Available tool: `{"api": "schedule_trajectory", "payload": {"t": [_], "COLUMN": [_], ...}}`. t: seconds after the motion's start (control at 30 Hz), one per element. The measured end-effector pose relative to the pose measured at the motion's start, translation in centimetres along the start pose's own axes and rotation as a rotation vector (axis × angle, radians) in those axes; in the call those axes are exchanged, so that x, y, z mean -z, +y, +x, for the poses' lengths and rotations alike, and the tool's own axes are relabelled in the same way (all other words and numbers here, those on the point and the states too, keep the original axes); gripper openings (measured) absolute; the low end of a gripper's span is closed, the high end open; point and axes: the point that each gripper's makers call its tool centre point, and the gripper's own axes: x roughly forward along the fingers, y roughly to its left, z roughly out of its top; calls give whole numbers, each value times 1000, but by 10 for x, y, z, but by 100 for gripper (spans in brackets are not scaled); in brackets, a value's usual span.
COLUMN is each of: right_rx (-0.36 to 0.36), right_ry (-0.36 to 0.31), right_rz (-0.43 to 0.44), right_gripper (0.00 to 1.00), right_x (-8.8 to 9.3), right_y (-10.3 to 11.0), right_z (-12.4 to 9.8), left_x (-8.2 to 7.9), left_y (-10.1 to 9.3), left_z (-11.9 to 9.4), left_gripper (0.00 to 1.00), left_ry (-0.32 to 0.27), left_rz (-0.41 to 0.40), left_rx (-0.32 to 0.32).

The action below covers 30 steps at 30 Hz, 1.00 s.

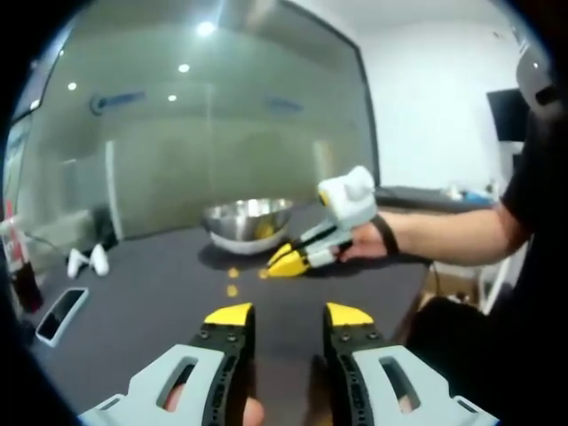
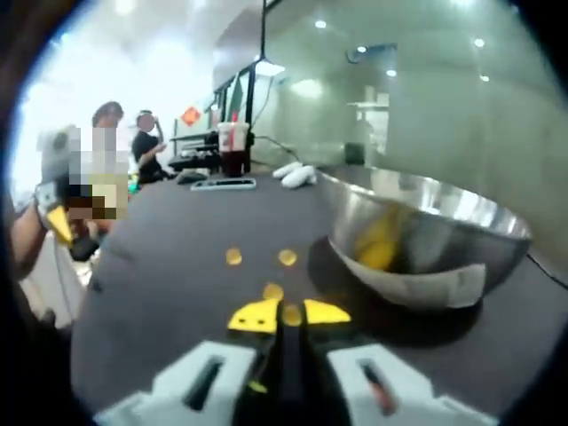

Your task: Pick up the QQ candy scattered on the table and place it into the stainless steel bowl on the table

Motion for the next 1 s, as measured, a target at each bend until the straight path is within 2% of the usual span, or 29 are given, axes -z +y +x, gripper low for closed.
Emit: {"api": "schedule_trajectory", "payload": {"t": [0.17, 0.27, 0.5, 0.57, 0.7, 0.8, 0.83, 0.93, 1.0], "right_rx": [0, 5, 118, 179, 230, 295, 299, 318, 334], "right_ry": [-15, -91, -157, -211, -261, -304, -331, -358, -354], "right_rz": [-6, 8, 1, -18, 39, 29, 17, 41, 35], "right_gripper": [10, 10, 10, 10, 10, 9, 9, 9, 9], "right_x": [-4, -19, -30, -39, -46, -53, -58, -63, -68], "right_y": [2, 5, -9, -18, -30, -44, -46, -54, -60], "right_z": [-4, -17, -52, -71, -99, -116, -120, -126, -124], "left_x": [-1, -2, -2, -2, -4, -3, -4, -6, -6], "left_y": [0, 0, 1, 0, -3, -4, -5, -9, -11], "left_z": [-2, -3, -4, -3, -1, 1, 2, 4, 5], "left_gripper": [32, 32, 32, 32, 32, 32, 32, 32, 32], "left_ry": [0, -2, 0, -1, -2, 0, 0, -4, -3], "left_rz": [2, 5, 5, 8, 11, 13, 13, 19, 23], "left_rx": [-3, -5, -10, -6, 3, 7, 9, 20, 24]}}
